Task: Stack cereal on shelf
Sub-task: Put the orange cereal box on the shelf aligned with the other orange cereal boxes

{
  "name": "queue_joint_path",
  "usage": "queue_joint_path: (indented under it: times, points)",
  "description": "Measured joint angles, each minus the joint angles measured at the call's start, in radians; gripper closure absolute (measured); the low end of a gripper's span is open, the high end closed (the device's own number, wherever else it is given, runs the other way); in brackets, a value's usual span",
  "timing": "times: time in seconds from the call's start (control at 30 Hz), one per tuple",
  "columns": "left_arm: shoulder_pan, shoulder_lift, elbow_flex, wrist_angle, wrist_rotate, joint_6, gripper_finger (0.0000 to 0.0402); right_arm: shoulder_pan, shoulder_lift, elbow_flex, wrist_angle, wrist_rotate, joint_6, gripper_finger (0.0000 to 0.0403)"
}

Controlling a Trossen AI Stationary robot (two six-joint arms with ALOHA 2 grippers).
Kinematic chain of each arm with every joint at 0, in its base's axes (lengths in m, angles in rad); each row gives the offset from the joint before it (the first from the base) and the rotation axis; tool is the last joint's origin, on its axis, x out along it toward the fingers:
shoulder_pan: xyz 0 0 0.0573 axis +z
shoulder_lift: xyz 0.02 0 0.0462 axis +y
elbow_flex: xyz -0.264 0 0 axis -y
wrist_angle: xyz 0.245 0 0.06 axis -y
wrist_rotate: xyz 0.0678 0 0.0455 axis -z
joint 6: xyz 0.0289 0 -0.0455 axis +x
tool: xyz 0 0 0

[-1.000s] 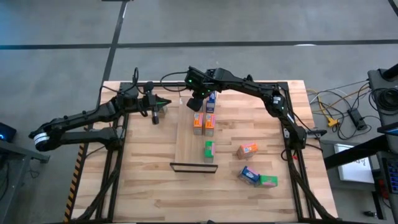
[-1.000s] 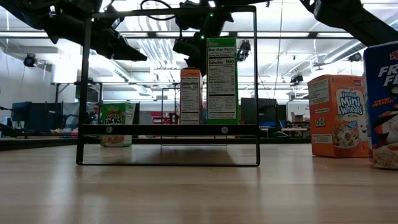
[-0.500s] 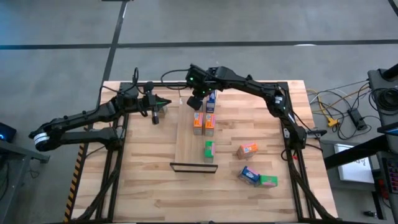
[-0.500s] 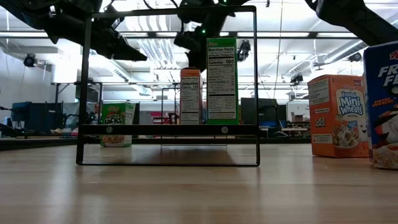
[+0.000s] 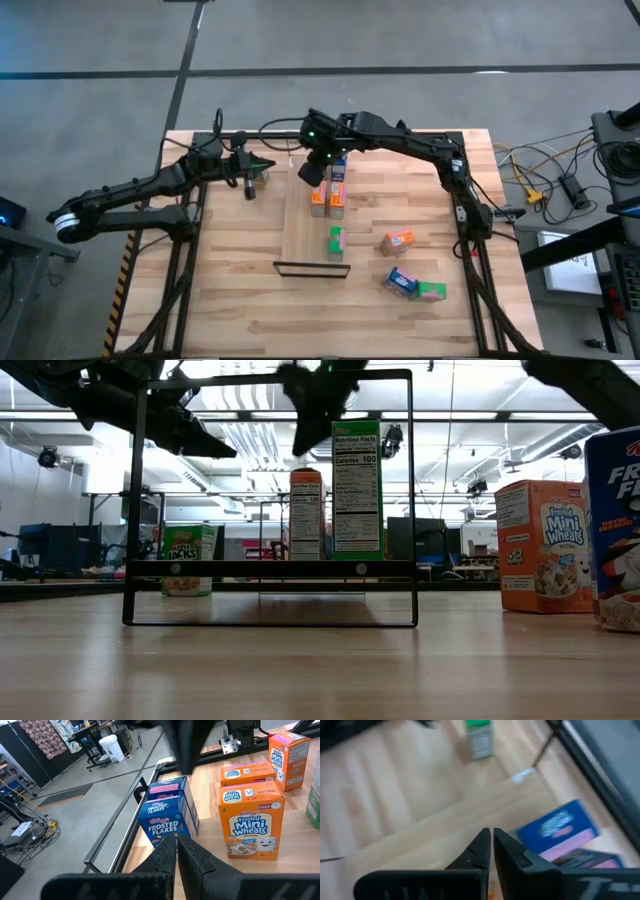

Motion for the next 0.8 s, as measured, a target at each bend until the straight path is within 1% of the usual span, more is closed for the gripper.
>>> queue_joint_path:
  times: [0.23,0.4,0.6,0.7,0.8]
  points:
    - [0.000,0.000,0.000,0.001,0.000,0.000,0.0401,0.082,-0.033,0.001,-0.092,-0.042,0.115,0.0390]
    - [0.000,0.000,0.000,0.012,0.000,0.000,0.0401,0.142,-0.035,-0.006,-0.201,-0.048,0.118,0.0390]
    - [0.000,0.000,0.000,0.019,0.000,0.000,0.0401,0.201,-0.035,-0.049,-0.241,-0.051,0.100,0.0390]
    - [0.000,0.000,0.000,0.020,0.000,0.000,0.0401,0.221,-0.037,-0.085,-0.282,-0.067,0.094,0.0390]
    - [0.000,0.000,0.000,0.020,0.000,0.000,0.0401,0.234,-0.052,-0.153,-0.279,-0.068,0.093,0.0390]
